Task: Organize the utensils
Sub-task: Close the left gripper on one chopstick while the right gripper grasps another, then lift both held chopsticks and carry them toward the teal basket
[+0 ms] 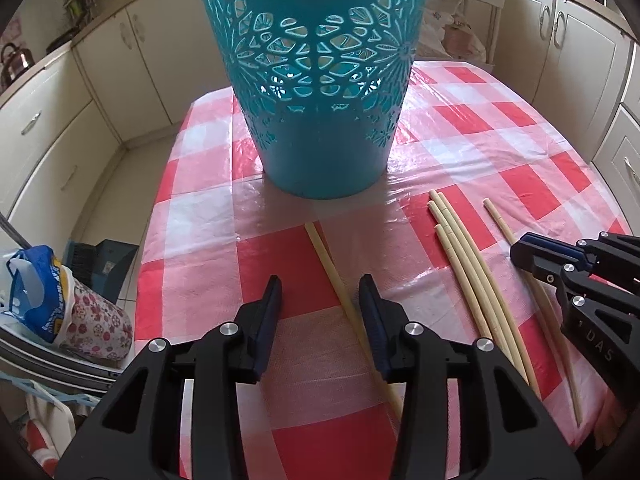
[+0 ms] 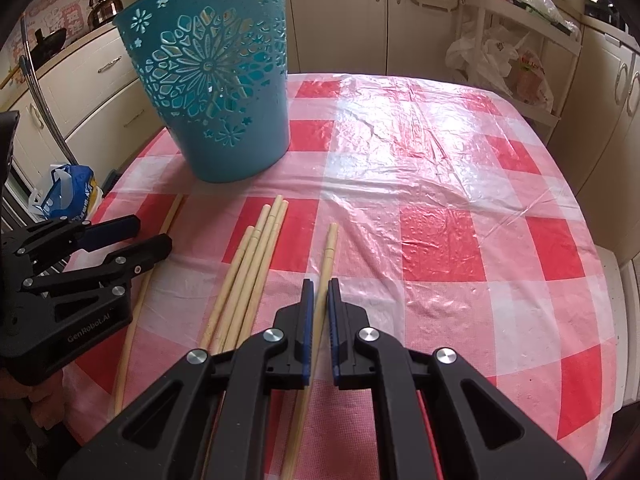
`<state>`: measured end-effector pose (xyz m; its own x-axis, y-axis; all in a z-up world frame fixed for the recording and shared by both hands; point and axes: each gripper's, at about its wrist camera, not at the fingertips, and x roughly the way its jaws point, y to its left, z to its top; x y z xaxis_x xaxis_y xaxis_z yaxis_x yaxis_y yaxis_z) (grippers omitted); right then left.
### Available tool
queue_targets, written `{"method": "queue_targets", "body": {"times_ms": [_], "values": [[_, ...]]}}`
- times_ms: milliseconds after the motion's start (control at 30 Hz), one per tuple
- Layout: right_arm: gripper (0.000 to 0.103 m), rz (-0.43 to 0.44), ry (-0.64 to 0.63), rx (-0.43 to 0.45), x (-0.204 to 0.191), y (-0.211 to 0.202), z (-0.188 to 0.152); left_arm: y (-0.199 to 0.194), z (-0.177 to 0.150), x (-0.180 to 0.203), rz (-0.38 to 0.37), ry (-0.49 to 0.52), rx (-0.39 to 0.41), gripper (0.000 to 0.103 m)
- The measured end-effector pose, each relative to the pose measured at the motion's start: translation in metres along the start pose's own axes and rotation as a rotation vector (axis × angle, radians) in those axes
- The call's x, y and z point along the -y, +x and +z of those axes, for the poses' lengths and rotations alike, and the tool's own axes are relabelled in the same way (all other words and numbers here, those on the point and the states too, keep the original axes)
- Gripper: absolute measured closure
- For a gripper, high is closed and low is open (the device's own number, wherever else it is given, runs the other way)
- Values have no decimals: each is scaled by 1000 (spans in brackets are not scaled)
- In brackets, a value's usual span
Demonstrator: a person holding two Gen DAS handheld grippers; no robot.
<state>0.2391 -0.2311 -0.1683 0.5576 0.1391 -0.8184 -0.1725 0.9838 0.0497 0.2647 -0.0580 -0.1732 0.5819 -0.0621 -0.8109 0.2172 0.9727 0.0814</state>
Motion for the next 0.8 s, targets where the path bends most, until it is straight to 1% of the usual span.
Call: {"method": "queue_targets", "body": {"times_ms": [33, 67, 100, 133, 367, 567, 633, 733, 800], "values": [[95, -3, 0, 0, -1, 0, -1, 0, -1, 1, -16, 0, 4, 81], [96, -5, 0, 1, -1, -1, -1, -1, -1, 3, -39, 6, 6, 87], [96, -5, 4, 1, -1, -2, -2, -2, -2, 7, -42, 17, 7, 95], [97, 2, 17, 0, 0, -3, -4, -4, -3, 10, -41, 28, 10, 98], [97, 68, 118, 16, 16, -16, -15, -22, -16, 16, -64, 35, 36, 98], [97, 137, 208, 92, 28, -36, -17, -49, -24, 15, -87, 23, 87, 98], [97, 167, 245, 101, 33, -39, -19, -58, -26, 13, -93, 18, 105, 98], [97, 176, 270, 116, 36, -43, -21, -71, -28, 10, -106, 6, 127, 98], [97, 214, 291, 140, 37, -49, -22, -79, -29, 5, -123, -17, 142, 98]]}}
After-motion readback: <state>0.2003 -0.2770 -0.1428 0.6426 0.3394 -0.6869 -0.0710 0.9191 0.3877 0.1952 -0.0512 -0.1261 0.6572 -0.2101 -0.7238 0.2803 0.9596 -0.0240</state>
